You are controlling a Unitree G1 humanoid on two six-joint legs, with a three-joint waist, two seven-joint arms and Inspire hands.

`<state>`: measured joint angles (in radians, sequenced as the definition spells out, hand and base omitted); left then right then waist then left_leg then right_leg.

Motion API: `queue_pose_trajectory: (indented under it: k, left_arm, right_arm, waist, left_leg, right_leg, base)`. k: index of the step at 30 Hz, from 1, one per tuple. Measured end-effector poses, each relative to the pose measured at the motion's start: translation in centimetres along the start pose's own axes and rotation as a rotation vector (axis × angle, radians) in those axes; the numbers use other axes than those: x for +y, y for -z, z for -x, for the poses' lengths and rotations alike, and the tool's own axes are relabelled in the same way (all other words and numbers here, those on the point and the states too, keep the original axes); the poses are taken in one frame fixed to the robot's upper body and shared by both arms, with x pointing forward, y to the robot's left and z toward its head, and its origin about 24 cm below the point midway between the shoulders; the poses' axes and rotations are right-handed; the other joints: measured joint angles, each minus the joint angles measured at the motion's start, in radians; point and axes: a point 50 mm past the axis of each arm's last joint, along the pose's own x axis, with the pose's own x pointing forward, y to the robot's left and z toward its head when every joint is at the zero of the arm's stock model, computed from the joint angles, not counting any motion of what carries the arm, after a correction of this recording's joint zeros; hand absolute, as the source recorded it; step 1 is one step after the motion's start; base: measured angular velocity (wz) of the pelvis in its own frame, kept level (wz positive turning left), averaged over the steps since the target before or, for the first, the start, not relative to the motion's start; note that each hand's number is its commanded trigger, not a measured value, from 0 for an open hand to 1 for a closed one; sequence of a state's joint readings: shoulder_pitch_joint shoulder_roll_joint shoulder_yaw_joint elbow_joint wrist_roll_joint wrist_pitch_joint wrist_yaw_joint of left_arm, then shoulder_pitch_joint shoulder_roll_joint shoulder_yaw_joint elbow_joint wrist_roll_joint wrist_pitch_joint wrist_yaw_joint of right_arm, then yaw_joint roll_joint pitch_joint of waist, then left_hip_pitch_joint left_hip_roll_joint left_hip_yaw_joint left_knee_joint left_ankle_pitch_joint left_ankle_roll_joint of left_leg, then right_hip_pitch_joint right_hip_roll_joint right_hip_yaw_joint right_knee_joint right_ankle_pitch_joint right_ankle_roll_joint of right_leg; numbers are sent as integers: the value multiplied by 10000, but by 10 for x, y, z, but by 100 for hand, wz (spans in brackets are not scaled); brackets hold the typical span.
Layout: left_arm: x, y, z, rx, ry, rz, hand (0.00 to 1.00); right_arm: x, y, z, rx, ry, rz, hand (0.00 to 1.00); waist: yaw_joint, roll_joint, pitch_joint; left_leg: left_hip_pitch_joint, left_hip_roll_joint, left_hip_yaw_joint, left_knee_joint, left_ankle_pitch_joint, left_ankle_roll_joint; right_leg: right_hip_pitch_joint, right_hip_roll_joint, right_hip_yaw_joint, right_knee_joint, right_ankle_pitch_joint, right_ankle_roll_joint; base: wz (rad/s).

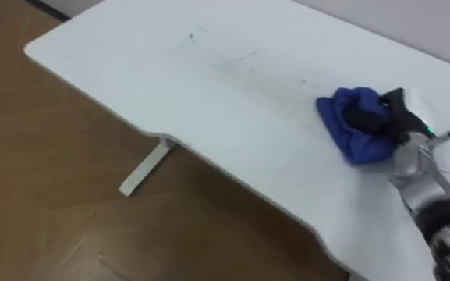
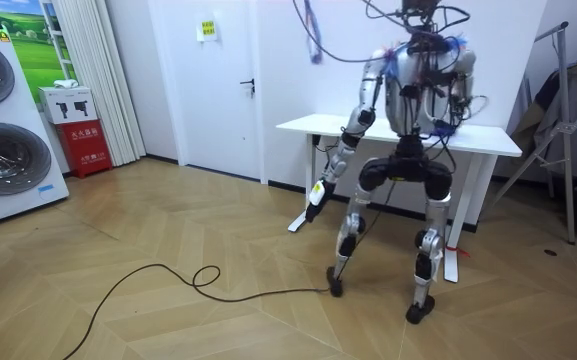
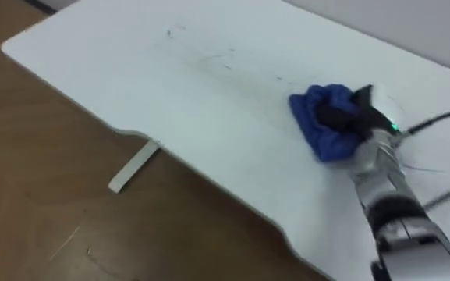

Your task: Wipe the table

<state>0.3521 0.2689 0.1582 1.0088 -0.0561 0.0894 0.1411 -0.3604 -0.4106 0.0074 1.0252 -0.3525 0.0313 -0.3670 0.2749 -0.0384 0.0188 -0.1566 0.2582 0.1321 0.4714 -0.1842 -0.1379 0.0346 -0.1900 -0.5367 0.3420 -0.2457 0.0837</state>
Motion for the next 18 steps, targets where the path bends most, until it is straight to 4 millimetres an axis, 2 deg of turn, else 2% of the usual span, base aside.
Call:
queue_pose_trajectory:
  k: [1,2,3,4,5,6,7,8,9,11,13,16,17,18]
  left_arm:
    - [-1,2,0,57,2,13,0]
    - [-6,7,2,169,105,64,0]
    - [-8,8,2,215,161,91,0]
    - [-11,6,2,205,217,96,0]
    - [-17,2,2,135,369,133,0]
    - [-21,1,2,114,468,143,0]
    - [-27,-2,3,104,620,287,0]
    - [-29,-9,1,78,652,356,0]
    - [-29,-14,0,66,653,350,0]
    - [-33,-36,-2,-327,747,536,0]
    - [-35,-52,-2,-771,823,592,0]
    - [-37,-55,-1,-875,862,403,0]
    - [-36,-51,-1,-788,754,373,0]
    - [-35,-49,-1,-739,668,348,0]
  right_arm:
    - [0,4,2,80,4,-25,100]
    - [0,5,3,50,-7,-4,100]
    - [2,3,3,-16,-47,-58,100]
    - [7,-4,4,-170,-141,-205,100]
    - [11,-16,4,-476,-192,-211,100]
    - [15,-26,5,-684,-281,-197,100]
    - [20,-51,3,-1225,-375,-1,100]
    - [25,-81,4,-1910,-489,135,100]
    - [27,-92,5,-2199,-532,199,100]
    - [41,-127,15,-3303,-798,356,100]
    - [45,-133,19,-3728,-894,460,100]
    - [46,-127,19,-3691,-660,356,100]
    - [50,-114,21,-3513,-612,293,100]
    - [51,-107,22,-3400,-536,223,100]
  waist:
    - [-16,47,-8]
    - [57,215,-37]
    - [92,291,-36]
    - [186,370,-36]
    - [533,527,-68]
    - [686,622,-72]
    - [957,736,-112]
    - [1037,686,-141]
    - [1093,680,-144]
    - [1141,705,-148]
    - [1185,676,-152]
    - [994,604,-145]
    - [677,520,-138]
    - [532,467,-143]
  left_leg:
    - [153,-254,9,86,-311,77]
    - [447,-681,44,110,-845,352]
    - [552,-821,59,92,-1001,524]
    - [715,-842,-36,-53,-1033,574]
    - [983,-839,-69,-365,-1045,492]
    - [1084,-839,-34,-540,-1071,446]
    - [1159,-841,194,-830,-1080,433]
    - [1065,-842,470,-1002,-1003,436]
    - [1037,-842,607,-1114,-926,438]
    - [920,-874,733,-1298,-735,452]
    - [922,-907,673,-1404,-665,450]
    - [944,-1081,441,-1570,-562,521]
    - [958,-1195,217,-1643,-516,572]
    - [991,-1250,106,-1673,-502,593]
  right_leg:
    - [24,82,147,-49,27,-45]
    - [15,279,502,-204,142,-171]
    - [-12,429,669,-253,196,-227]
    - [-136,628,1080,-304,267,-305]
    - [-358,783,1680,-295,366,-368]
    - [-489,852,1990,-291,439,-392]
    - [-906,926,2421,-252,619,-484]
    - [-1267,987,2743,-135,802,-571]
    - [-1437,1025,2896,-152,887,-599]
    - [-1754,1024,2925,-174,1027,-636]
    - [-1781,1003,2858,-179,1028,-634]
    - [-1701,821,2553,-188,1000,-589]
    - [-1567,685,2317,-193,949,-509]
    - [-1473,643,2263,-205,929,-476]
  base:
    - [-62]
    - [-77]
    - [-102]
    - [-115]
    - [-128]
    - [-157]
    - [-145]
    - [-126]
    - [-81]
    - [-22]
    - [15]
    - [28]
    - [47]
    - [60]
